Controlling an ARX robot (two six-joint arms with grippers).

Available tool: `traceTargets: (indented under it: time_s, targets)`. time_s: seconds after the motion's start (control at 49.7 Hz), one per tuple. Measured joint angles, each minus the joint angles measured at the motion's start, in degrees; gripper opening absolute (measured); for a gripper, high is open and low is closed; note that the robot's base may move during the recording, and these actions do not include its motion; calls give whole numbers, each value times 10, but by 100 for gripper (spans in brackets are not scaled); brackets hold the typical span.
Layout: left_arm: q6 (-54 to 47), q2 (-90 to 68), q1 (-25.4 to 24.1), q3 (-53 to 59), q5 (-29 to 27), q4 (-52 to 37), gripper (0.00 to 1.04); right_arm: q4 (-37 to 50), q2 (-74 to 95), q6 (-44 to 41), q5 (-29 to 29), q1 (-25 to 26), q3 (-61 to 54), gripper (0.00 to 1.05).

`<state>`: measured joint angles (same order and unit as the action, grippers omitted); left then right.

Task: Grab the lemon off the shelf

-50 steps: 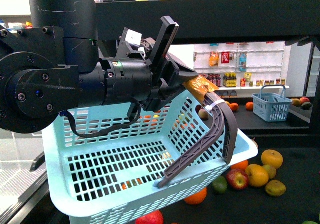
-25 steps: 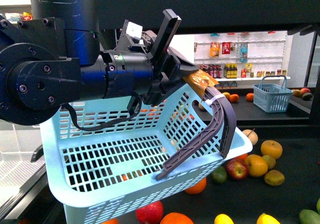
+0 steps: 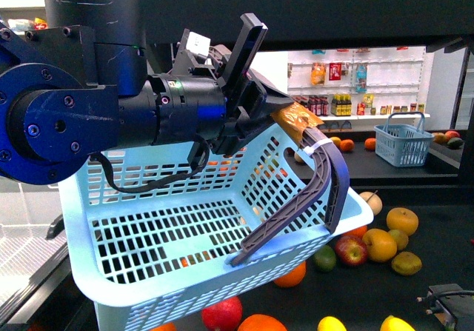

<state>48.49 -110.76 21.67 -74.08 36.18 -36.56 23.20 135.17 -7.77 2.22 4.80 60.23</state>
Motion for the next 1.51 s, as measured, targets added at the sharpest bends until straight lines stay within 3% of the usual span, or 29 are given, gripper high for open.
traceTargets:
  time_s: [0.241, 0.664, 1.268, 1.509]
  targets:
    - [0, 0, 0, 0, 1, 0, 13, 5, 70, 1, -31, -18, 100, 97]
    - [-2, 0, 0, 0, 0, 0, 13, -62, 182, 21, -59, -24, 285, 97]
    - [-2, 0, 0, 0, 0, 0, 13, -141, 265, 68, -72, -31, 434, 97]
    - [-2, 0, 0, 0, 0, 0, 13, -163, 269, 73, -71, -28, 445, 64]
